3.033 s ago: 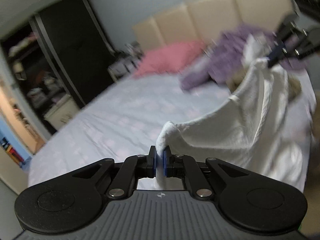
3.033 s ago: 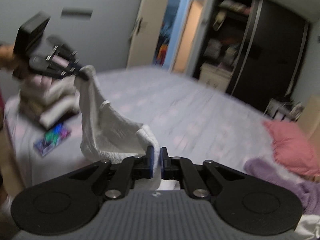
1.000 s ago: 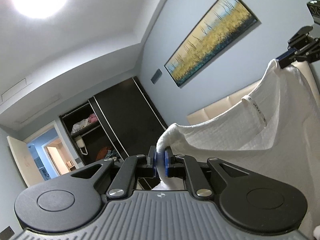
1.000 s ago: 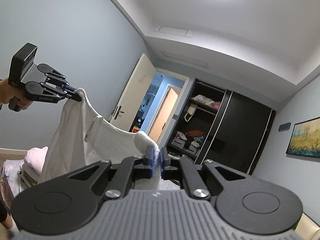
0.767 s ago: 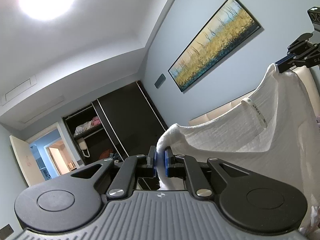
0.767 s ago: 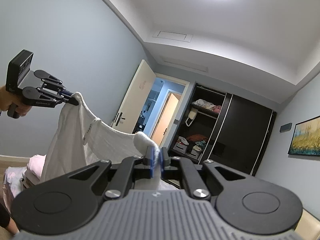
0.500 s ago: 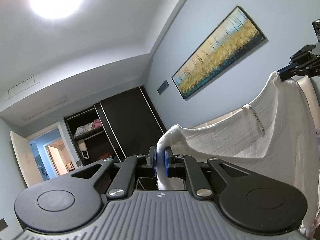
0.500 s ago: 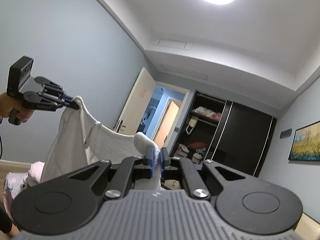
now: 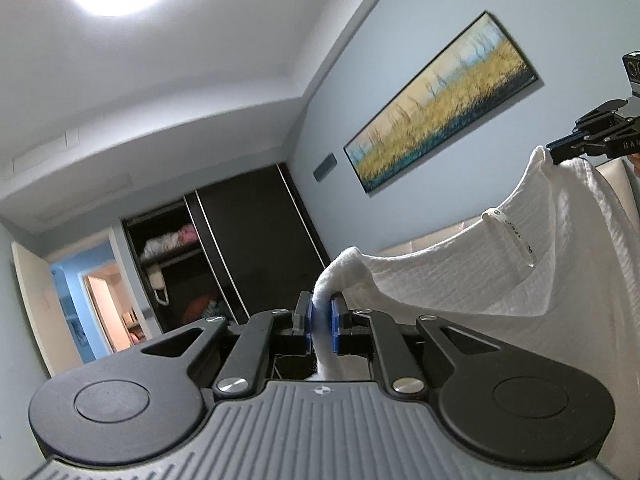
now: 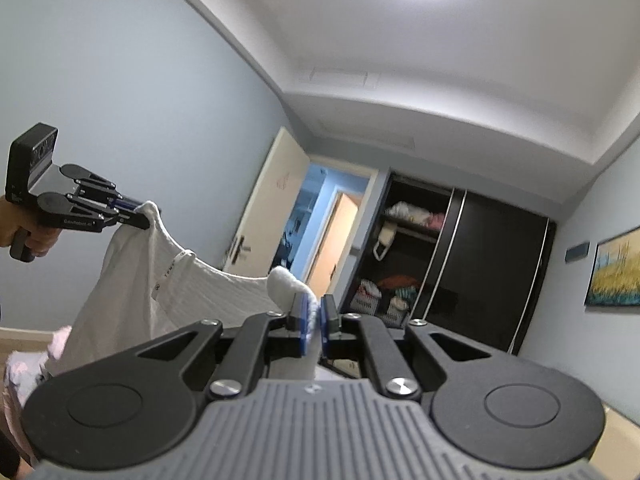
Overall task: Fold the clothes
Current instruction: 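Lower the held white garment flat onto the bed with both tools, then open both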
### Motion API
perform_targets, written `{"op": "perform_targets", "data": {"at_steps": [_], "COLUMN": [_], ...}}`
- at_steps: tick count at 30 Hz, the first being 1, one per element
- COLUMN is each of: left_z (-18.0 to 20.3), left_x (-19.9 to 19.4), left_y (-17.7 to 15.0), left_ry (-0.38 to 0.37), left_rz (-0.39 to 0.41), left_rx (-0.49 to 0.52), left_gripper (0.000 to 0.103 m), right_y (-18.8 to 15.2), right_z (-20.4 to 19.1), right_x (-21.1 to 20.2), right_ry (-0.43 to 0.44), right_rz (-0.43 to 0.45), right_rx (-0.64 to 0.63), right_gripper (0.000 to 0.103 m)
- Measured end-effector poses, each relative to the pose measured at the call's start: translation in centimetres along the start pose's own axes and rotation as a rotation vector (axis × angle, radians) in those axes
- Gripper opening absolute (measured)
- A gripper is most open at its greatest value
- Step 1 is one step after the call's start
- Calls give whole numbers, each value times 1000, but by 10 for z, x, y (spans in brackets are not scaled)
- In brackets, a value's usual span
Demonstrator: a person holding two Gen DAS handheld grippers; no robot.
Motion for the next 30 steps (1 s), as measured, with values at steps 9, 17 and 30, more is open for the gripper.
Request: {"op": "perform_targets", "data": {"at_steps": [9,17,30], "left_z": [-16,-29,-19], "left_x": [116,233,367], "left_y": [-116,-271,-517], "left_ry": [-46,-30,-11], "left_rz": [-170,-378,-691], "left_rx": [-53,-89,-121], "left_gripper": [8,8,8], "right_y": [-141,-304,-569], "right_z": [40,71,66], "right_x": [128,262,407], "right_ry": [2,20,16], "right_rz": [-207,-353,-658], "right_rx": [68,143,186], "right_gripper": [8,8,8]}}
Point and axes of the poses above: each gripper's, at about its wrist camera, not at the fingertips, and x roughly the way its jaws point, z to its right, y to its top, the point moved 7 cm from there along x, roughly the way its jaws point, and after that the axes turned 8 degrees about z, right-handed, at the moved point
